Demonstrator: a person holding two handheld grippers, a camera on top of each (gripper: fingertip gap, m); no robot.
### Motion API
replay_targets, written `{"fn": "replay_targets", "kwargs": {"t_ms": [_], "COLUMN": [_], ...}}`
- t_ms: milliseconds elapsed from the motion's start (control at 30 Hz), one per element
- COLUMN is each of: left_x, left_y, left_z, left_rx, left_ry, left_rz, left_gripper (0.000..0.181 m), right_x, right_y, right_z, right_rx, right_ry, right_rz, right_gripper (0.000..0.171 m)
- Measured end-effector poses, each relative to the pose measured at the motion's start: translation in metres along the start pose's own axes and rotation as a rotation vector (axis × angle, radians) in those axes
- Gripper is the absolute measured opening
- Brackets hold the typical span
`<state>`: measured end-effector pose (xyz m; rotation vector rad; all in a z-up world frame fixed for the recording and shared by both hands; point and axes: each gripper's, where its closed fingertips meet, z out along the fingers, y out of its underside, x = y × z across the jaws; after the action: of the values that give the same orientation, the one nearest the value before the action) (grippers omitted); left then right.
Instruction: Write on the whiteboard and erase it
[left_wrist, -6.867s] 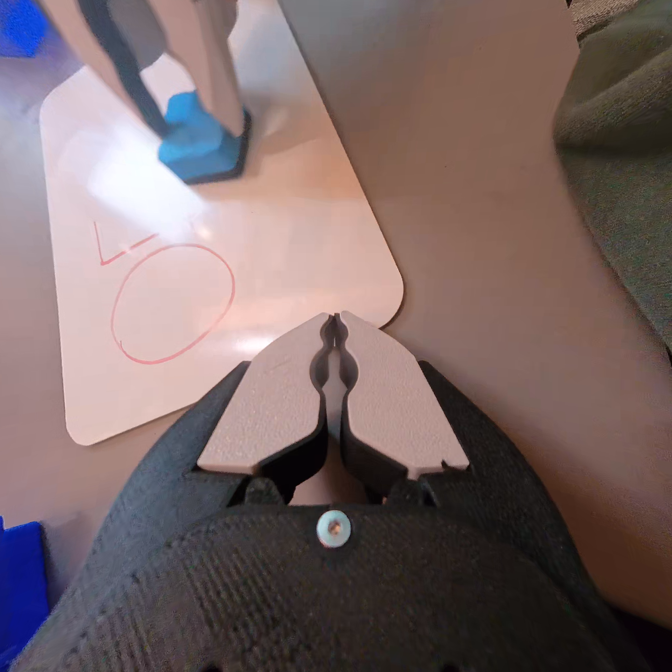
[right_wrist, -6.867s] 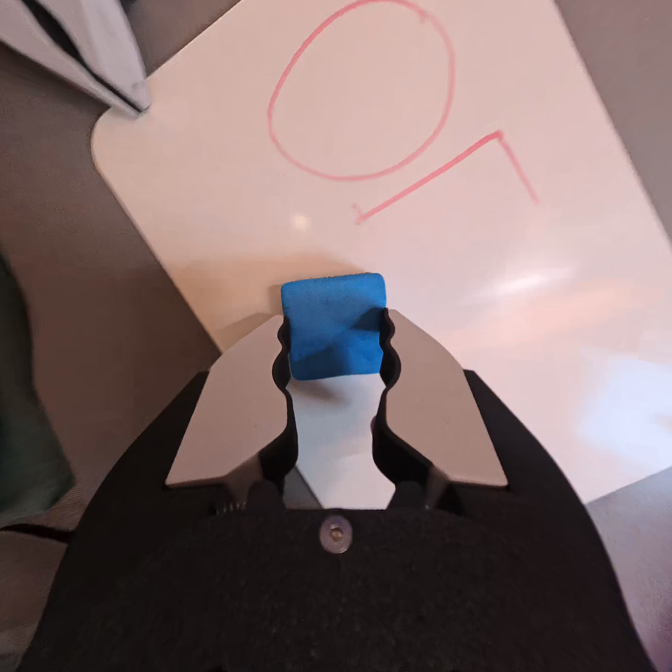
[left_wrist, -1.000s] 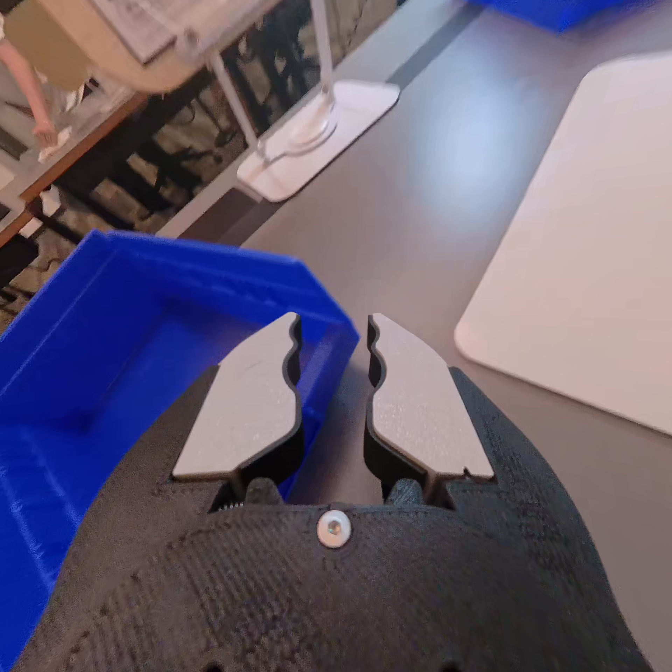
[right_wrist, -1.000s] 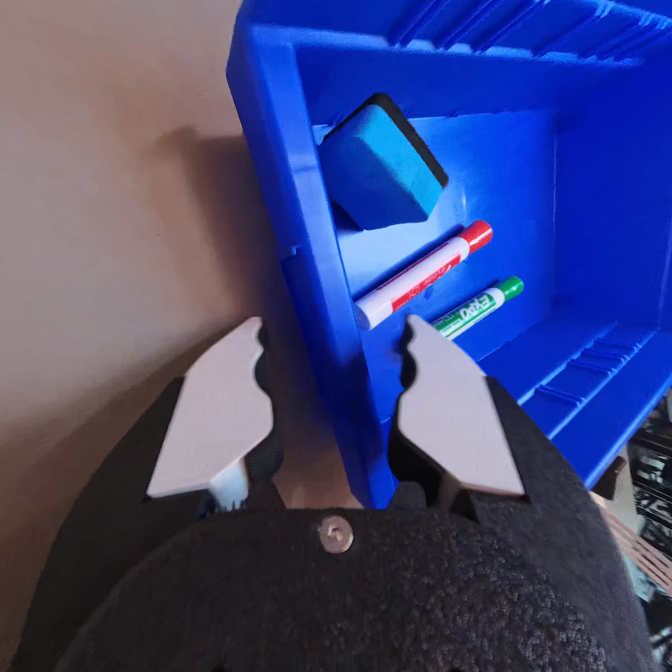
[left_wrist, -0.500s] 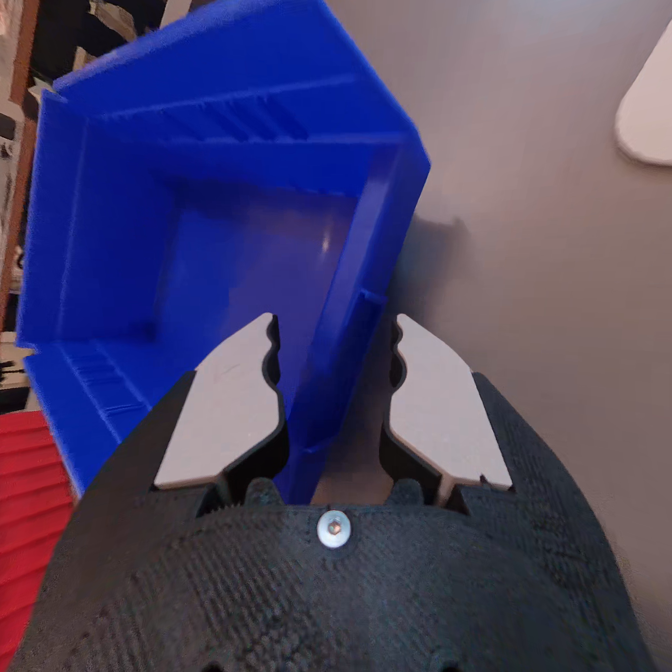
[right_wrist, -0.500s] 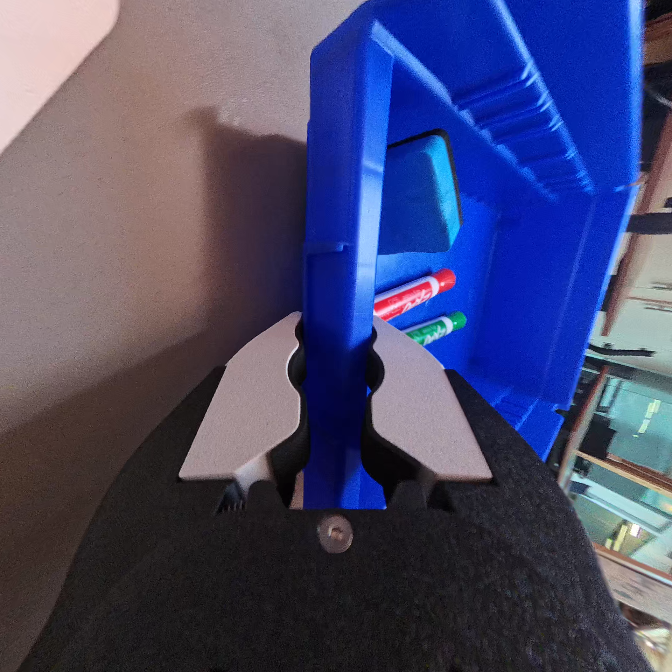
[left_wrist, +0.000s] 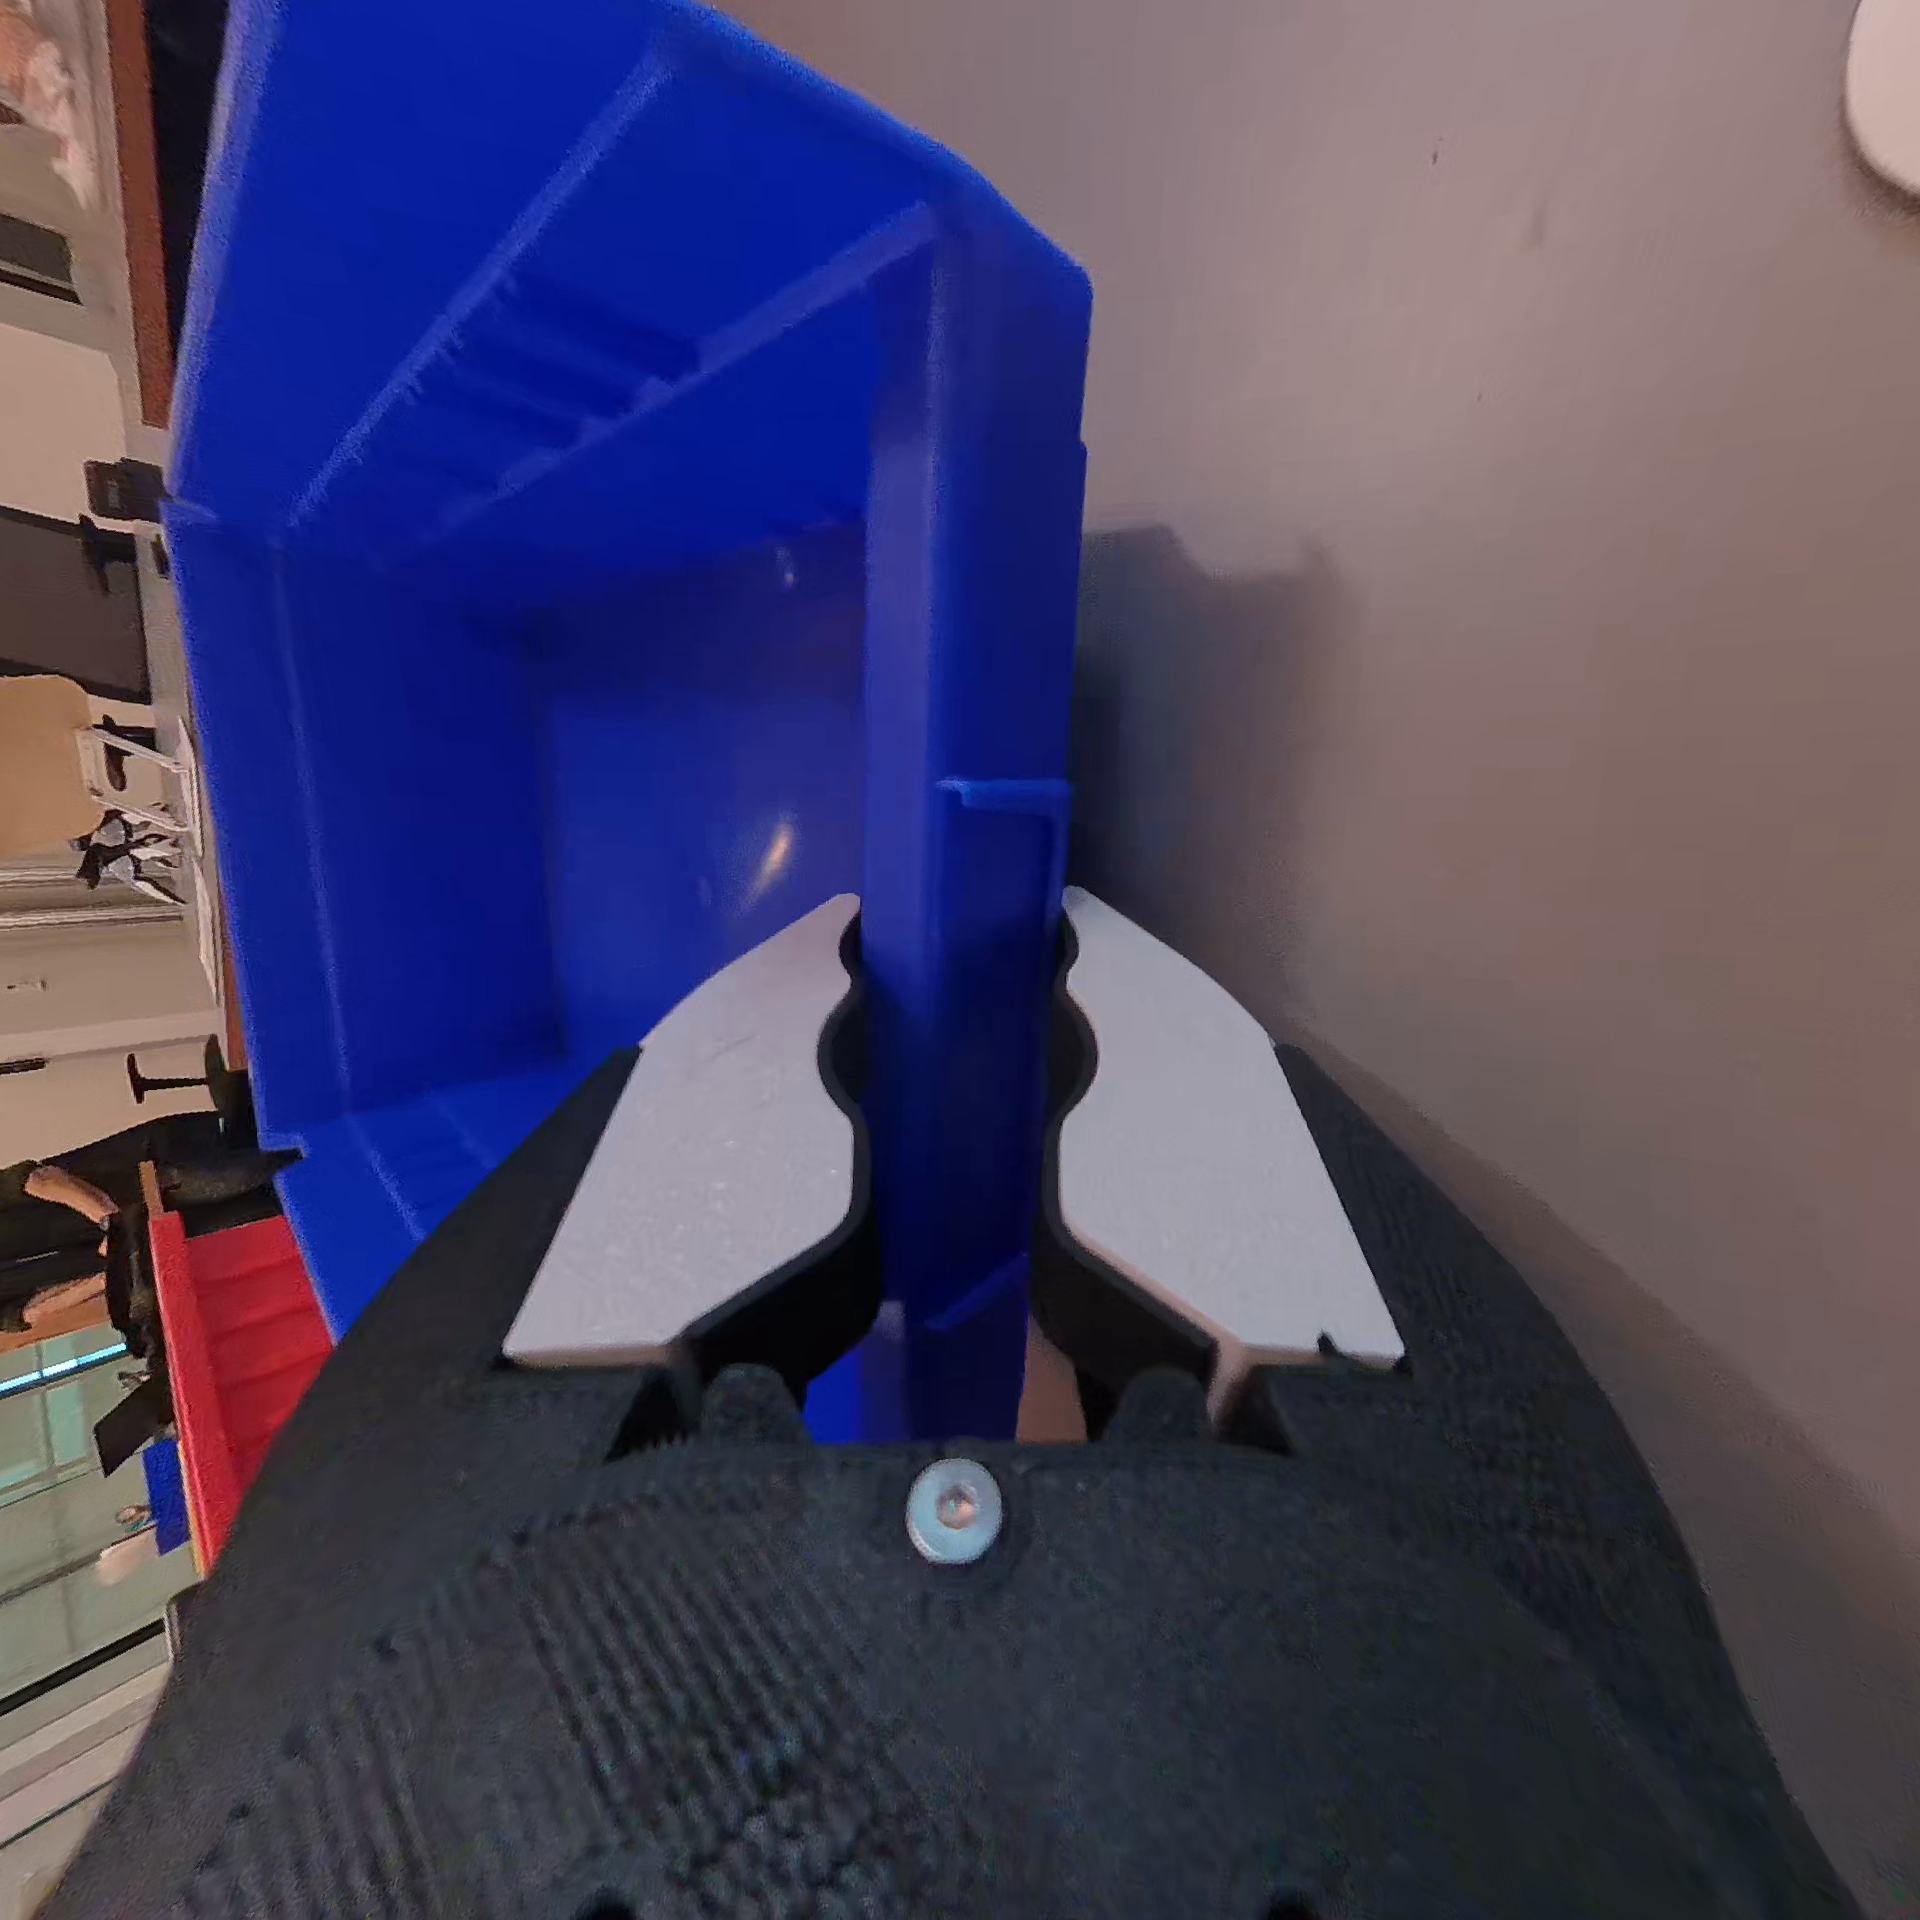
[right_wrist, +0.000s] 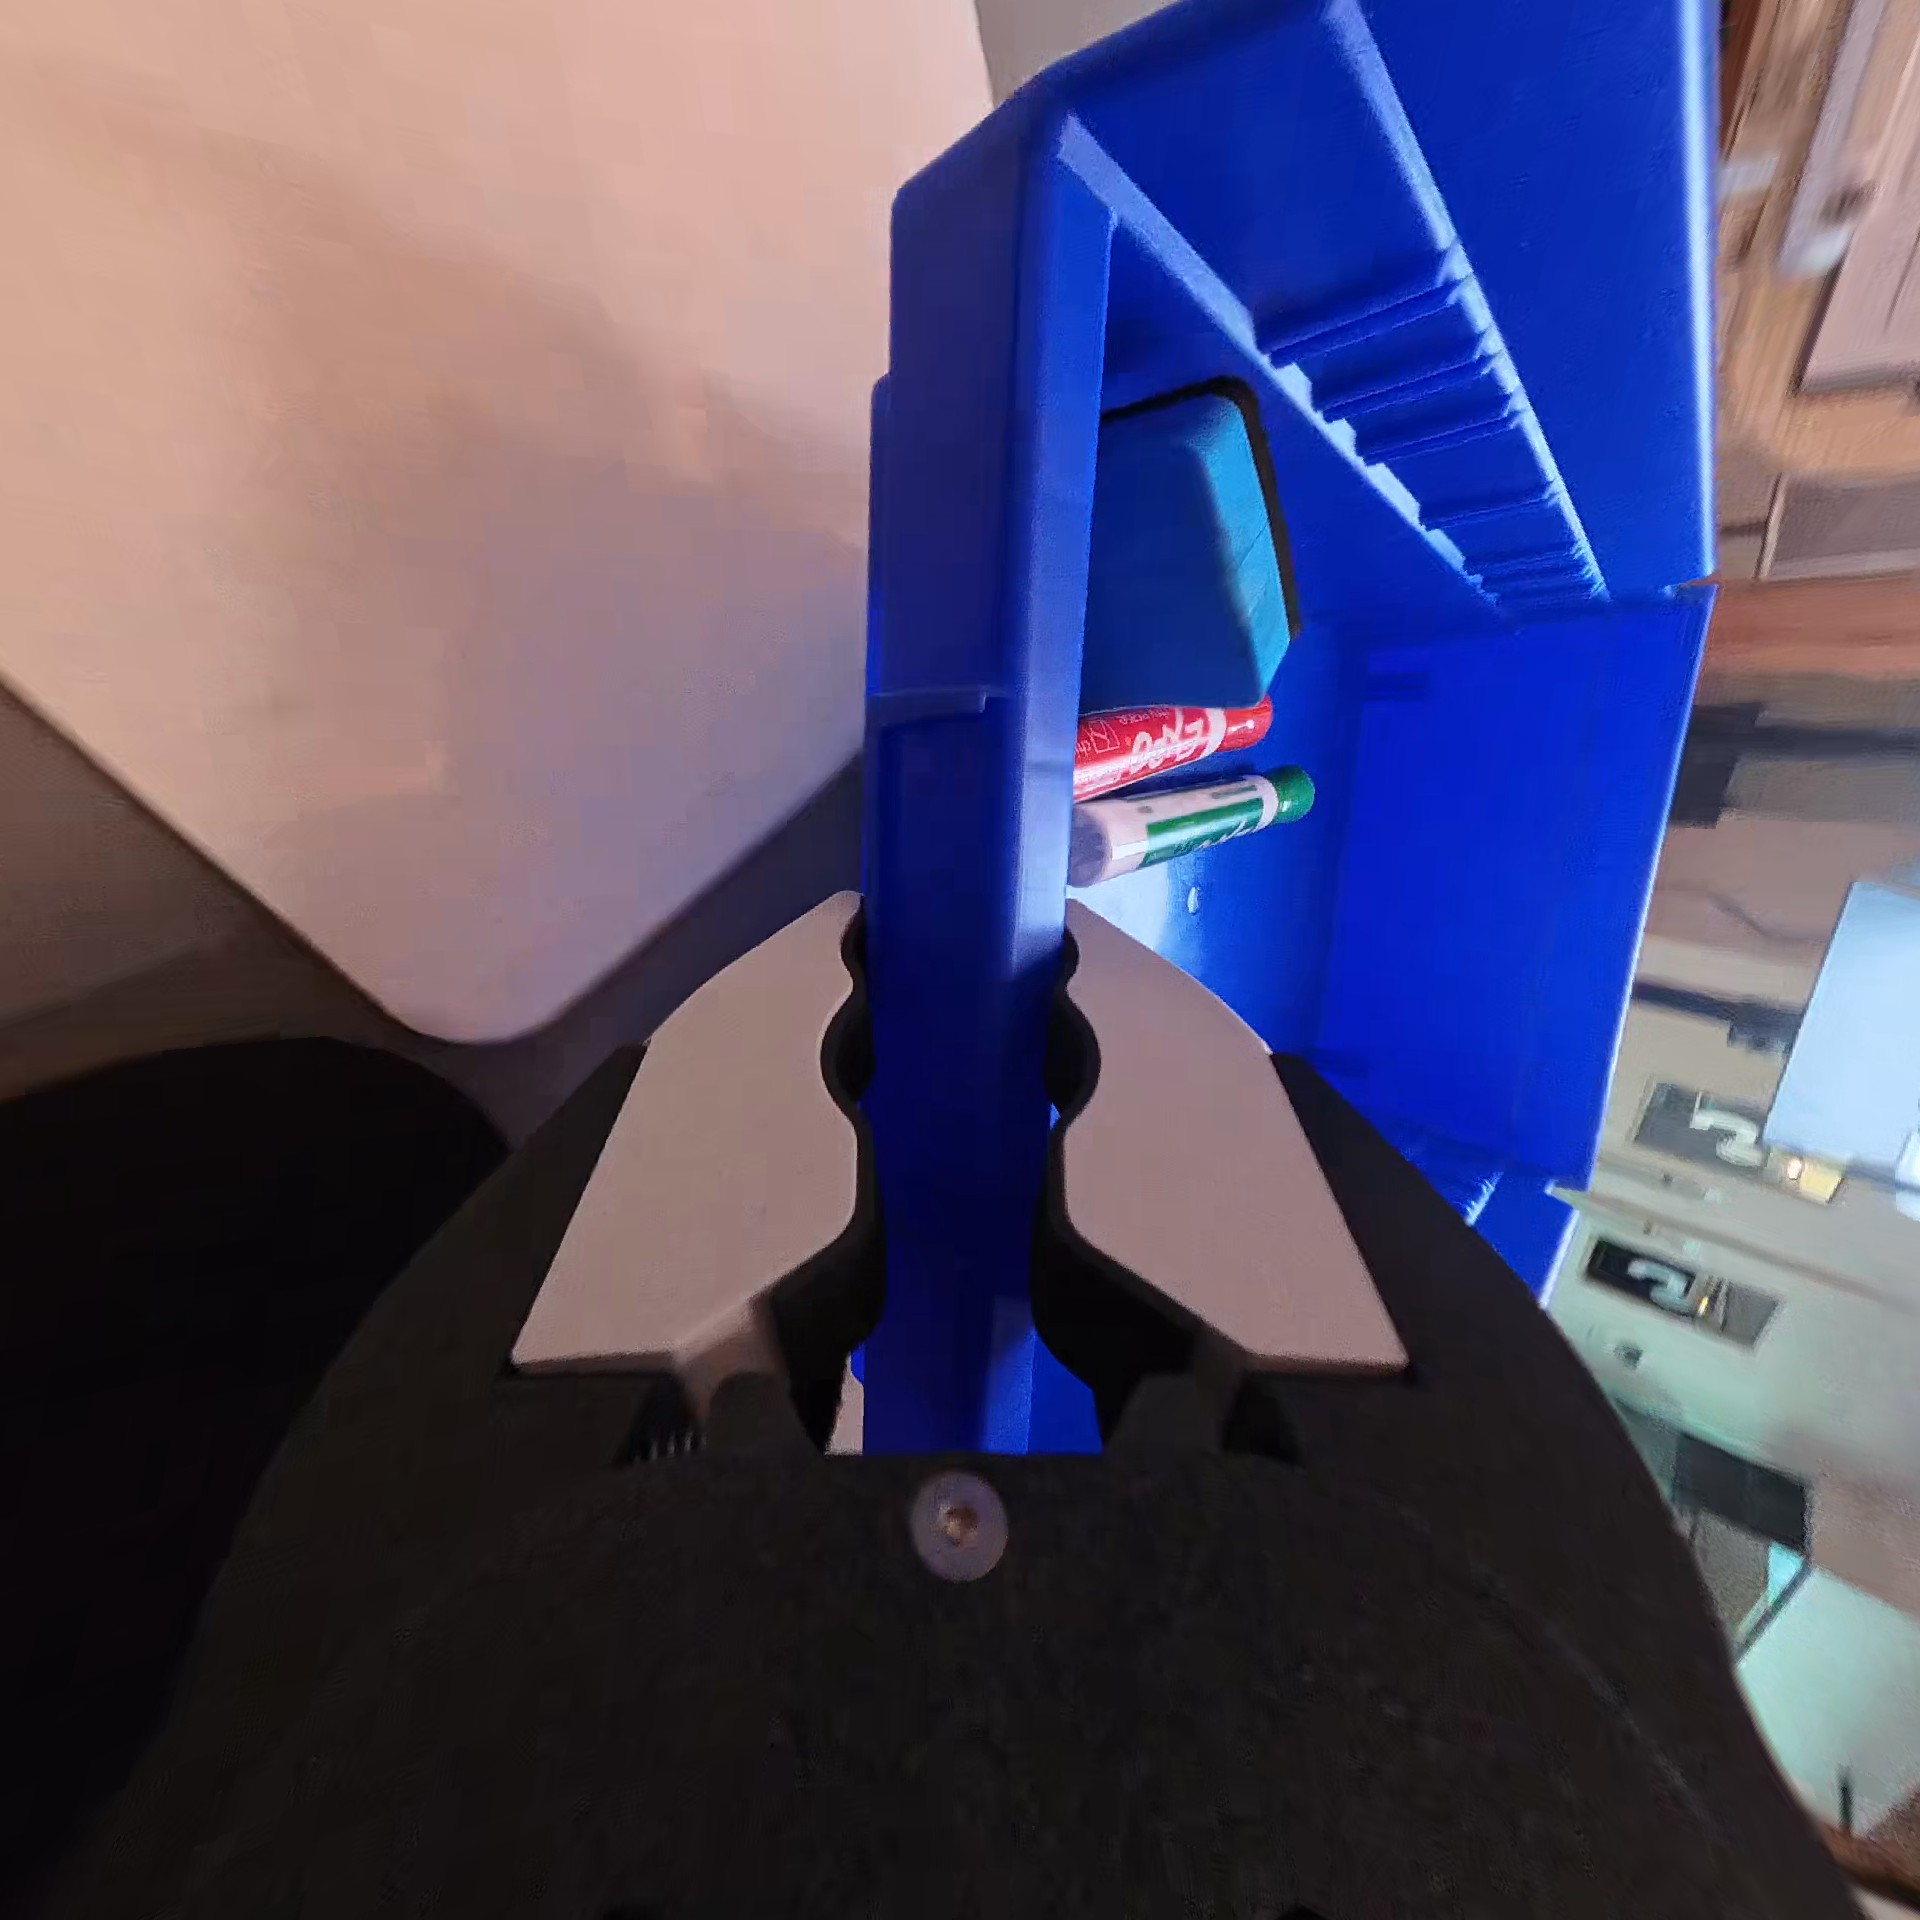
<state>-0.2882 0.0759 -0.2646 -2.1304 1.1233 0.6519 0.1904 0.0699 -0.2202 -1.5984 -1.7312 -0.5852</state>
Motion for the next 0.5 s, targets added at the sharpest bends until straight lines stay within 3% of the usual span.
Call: {"fn": "replay_targets", "kwargs": {"t_ms": [233,500], "left_x": [-0.035,-0.078], "left_y": [0.003,0.027], "left_z": [-0.030,-0.073], "left_rx": [0.046,0.090], "left_ry": [-0.124,-0.271], "left_rz": [-0.162,-0.271], "left_gripper": [0.030,0.030], "right_x": [-0.058,-0.079], "right_y": [-0.111,-0.235], "right_z": [-0.014,0.013], "right_rx": [0.265,0.476], "right_ry": [-0.118,-0.175], "right_rz": [-0.155,-0.368], "right_gripper": [0.030,0.030]}}
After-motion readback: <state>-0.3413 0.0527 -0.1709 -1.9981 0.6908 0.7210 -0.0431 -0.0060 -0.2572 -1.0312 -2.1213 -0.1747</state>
